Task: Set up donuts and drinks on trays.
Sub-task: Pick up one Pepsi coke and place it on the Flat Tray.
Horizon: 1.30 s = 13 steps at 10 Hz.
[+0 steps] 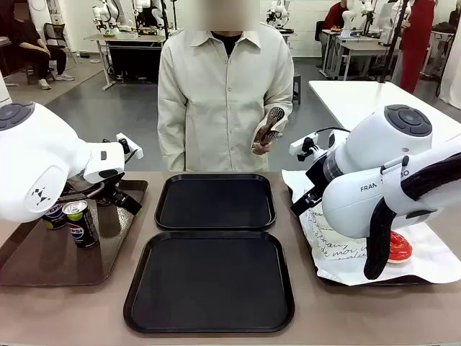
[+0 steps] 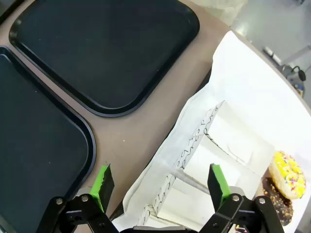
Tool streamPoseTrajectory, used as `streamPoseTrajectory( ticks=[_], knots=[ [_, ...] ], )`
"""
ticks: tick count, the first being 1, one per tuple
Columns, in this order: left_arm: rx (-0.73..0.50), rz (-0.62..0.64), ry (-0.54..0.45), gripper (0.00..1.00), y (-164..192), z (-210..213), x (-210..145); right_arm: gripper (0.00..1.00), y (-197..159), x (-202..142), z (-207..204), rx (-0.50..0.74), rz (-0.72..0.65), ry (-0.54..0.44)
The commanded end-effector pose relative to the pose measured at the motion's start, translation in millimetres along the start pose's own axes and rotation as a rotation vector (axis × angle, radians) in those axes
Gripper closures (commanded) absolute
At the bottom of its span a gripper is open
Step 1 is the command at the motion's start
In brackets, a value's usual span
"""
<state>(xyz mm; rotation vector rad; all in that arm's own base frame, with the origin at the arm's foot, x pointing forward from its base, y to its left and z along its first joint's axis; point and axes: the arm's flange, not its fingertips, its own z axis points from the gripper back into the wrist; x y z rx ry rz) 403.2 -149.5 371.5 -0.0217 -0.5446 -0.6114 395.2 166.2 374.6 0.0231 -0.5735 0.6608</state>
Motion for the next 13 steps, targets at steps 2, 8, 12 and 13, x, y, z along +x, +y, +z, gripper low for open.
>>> streamPoseTrajectory(
  ticks=[2, 8, 12, 13],
  knots=[
    [0.0, 0.0, 0.0, 0.0, -0.1, 0.0, 0.0, 0.0, 0.0, 0.0, 0.0, 0.0, 0.0, 0.0],
    [0.0, 0.0, 0.0, 0.0, -0.1, 0.0, 0.0, 0.0, 0.0, 0.0, 0.0, 0.0, 0.0, 0.0],
    [0.0, 0.0, 0.0, 0.0, -0.1, 0.0, 0.0, 0.0, 0.0, 0.0, 0.0, 0.0, 0.0, 0.0],
    [0.0, 0.0, 0.0, 0.0, -0.1, 0.0, 0.0, 0.0, 0.0, 0.0, 0.0, 0.0, 0.0, 0.0]
  ],
)
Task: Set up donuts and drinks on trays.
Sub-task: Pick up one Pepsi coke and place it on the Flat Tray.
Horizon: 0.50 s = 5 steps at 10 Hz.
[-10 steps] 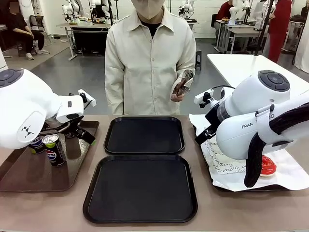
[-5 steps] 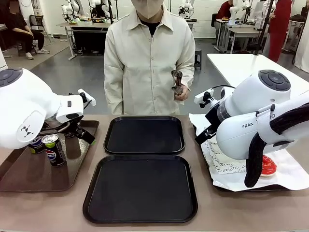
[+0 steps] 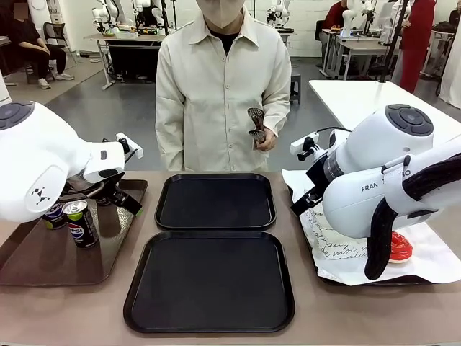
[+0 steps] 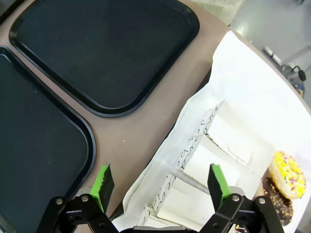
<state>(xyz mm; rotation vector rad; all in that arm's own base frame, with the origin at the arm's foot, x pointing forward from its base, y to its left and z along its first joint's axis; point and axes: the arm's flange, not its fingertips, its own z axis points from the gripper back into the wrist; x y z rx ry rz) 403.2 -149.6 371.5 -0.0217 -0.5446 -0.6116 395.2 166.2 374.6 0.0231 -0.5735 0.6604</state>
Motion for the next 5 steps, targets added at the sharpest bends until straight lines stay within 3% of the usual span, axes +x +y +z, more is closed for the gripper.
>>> streamPoseTrajectory(
  ticks=[1, 2, 5],
  knots=[
    [0.0, 0.0, 0.0, 0.0, 0, 0, 0, 0.0, 0, 0, 0, 0.0, 0.0, 0.0],
    [0.001, -0.013, 0.029, 0.0, 0, 29, -12, 0.0, 13, -5, 23, -0.007, 0.025, 0.004],
    [-0.092, -0.076, 0.18, 0.0, 0, 108, -70, 0.0, 33, -57, 106, 0.046, 0.016, 0.184]
  ],
)
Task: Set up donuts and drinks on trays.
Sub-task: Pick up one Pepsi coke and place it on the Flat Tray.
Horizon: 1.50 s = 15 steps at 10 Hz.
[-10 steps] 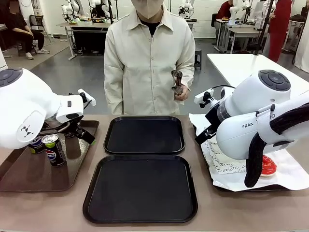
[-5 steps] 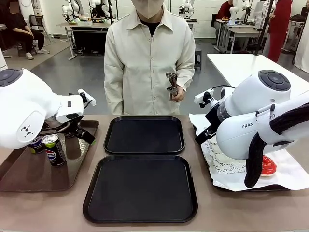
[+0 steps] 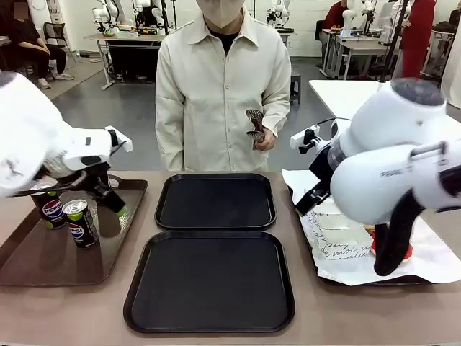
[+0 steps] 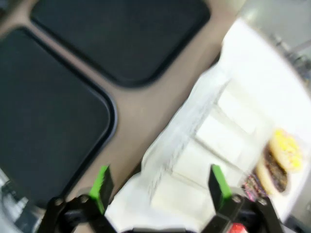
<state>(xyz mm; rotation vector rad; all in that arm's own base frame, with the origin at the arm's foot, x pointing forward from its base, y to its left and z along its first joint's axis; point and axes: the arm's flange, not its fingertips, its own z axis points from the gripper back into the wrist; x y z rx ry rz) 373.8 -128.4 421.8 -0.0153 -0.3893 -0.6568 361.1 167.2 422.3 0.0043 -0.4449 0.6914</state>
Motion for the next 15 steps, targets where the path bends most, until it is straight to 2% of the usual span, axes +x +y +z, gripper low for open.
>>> streamPoseTrajectory(
  ticks=[1, 2, 3, 4, 5, 6, 7, 8, 10, 11, 12, 14, 15],
  knots=[
    [-0.069, -0.089, 0.087, 0.0, -16, 51, -88, 0.0, 28, -86, 60, 0.01, -0.03, 0.101],
    [-0.108, -0.099, 0.14, 0.0, -20, 53, -105, 0.0, 36, -108, 75, 0.019, -0.016, 0.177],
    [-0.114, -0.082, 0.138, 0.0, -35, 51, -126, 0.0, 49, -129, 86, 0.078, 0.032, 0.202],
    [0.017, -0.086, 0.05, 0.0, -38, 37, -120, 0.0, 46, -127, 75, 0.0, 0.076, 0.113],
    [-0.091, -0.082, 0.15, 0.0, -3, 68, -42, 0.0, 16, -39, 84, 0.04, 0.001, 0.183],
    [-0.091, -0.082, 0.15, 0.0, -3, 68, -42, 0.0, 16, -39, 84, 0.04, 0.001, 0.183],
    [-0.068, -0.09, 0.129, 0.0, -6, 83, -43, 0.0, 24, -50, 112, 0.033, 0.022, 0.176],
    [-0.358, 0.113, 0.03, 0.0, 32, 74, -52, 0.0, -30, -70, 98, 0.405, -0.256, -0.009],
    [-0.642, 0.367, -0.072, 0.0, 91, 91, -73, 0.0, -101, -113, 107, 0.611, -0.604, -0.183],
    [-0.814, 0.468, -0.125, 0.0, 112, 99, -92, 0.0, -130, -137, 111, 0.704, -0.738, -0.222],
    [-0.92, 0.535, -0.124, 0.0, 137, 98, -105, 0.0, -159, -165, 111, 0.763, -0.885, -0.253],
    [-0.958, 0.654, -0.17, 0.0, 169, 98, -137, 0.0, -197, -213, 118, 0.816, -1.029, -0.265],
    [-0.964, 0.716, -0.178, 0.0, 191, 96, -150, 0.0, -214, -240, 127, 0.799, -1.09, -0.297]
  ],
)
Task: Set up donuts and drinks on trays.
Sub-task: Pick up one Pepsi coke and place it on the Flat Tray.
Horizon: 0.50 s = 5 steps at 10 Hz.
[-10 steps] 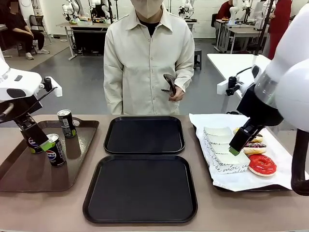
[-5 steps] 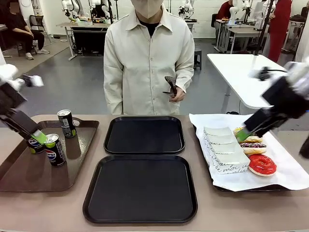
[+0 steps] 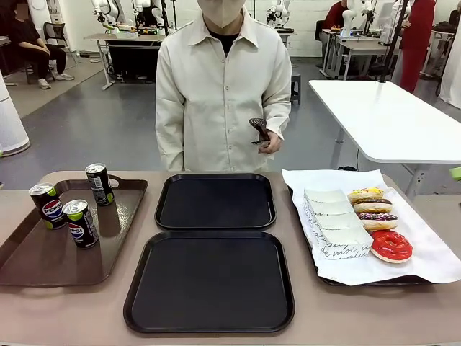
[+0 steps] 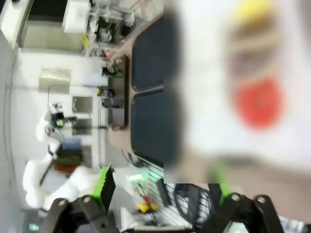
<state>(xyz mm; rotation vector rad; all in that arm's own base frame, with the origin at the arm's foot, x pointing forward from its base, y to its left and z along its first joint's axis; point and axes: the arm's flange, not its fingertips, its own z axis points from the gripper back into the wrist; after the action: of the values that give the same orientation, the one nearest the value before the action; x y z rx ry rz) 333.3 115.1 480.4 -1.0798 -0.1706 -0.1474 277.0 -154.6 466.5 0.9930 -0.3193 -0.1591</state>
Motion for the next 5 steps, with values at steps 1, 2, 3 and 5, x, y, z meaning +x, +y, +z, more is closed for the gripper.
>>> streamPoseTrajectory(
  ticks=[1, 2, 3, 5],
  knots=[
    [-0.018, 0.119, -0.074, 0.0, 34, 25, 5, 0.0, -12, 6, 44, 0.025, -0.079, -0.13],
    [-0.03, 0.181, -0.098, 0.0, 55, 36, 0, 0.0, -16, 5, 68, 0.01, -0.077, -0.138],
    [-0.051, 0.239, -0.116, 0.0, 76, 47, -4, 0.0, -17, 4, 85, 0.0, -0.083, -0.127],
    [-0.091, 0.32, -0.181, 0.0, 112, 68, -19, 0.0, -22, 5, 102, -0.036, -0.116, -0.105]
  ],
)
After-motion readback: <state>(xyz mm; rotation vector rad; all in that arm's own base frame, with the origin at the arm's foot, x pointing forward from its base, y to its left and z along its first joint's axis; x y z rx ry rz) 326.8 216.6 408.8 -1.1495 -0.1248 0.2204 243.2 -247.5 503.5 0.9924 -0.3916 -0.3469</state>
